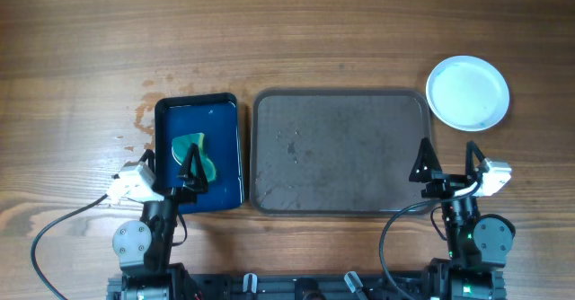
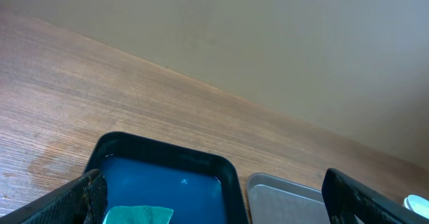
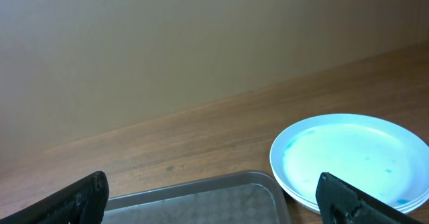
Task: Clean dirty plates on tray and stack at the side
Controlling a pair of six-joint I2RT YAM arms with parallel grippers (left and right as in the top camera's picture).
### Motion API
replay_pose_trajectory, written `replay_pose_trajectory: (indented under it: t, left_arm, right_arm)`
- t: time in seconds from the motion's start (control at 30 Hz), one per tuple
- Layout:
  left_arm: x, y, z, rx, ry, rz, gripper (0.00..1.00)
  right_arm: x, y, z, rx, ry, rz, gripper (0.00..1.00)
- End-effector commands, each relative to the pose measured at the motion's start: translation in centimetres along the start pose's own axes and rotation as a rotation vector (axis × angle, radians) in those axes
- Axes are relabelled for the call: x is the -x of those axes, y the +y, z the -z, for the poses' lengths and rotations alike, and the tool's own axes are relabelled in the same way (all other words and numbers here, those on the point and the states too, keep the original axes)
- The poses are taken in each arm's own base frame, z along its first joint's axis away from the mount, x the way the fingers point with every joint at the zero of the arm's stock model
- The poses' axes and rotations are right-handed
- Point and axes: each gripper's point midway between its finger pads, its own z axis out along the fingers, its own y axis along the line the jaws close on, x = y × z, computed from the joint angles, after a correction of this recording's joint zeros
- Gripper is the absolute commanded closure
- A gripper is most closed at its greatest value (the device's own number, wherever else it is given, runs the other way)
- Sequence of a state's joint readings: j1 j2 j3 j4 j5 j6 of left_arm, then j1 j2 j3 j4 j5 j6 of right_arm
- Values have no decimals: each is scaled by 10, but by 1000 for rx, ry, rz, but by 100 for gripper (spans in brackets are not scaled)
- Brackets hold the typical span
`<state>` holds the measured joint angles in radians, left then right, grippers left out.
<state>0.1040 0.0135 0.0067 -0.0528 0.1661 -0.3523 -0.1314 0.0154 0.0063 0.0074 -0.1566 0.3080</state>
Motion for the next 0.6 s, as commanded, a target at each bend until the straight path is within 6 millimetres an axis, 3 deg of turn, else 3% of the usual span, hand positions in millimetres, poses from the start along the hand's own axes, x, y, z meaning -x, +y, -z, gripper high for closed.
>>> replay_pose_trajectory:
  t: [0.0, 0.57]
  left_arm:
    - [-1, 0, 0, -3, 3, -8, 0]
    - [-1, 0, 0, -3, 3, -8, 0]
  right_arm:
    - [2, 2, 1, 7, -11, 19, 0]
    - [0, 1, 0, 4, -2, 18, 0]
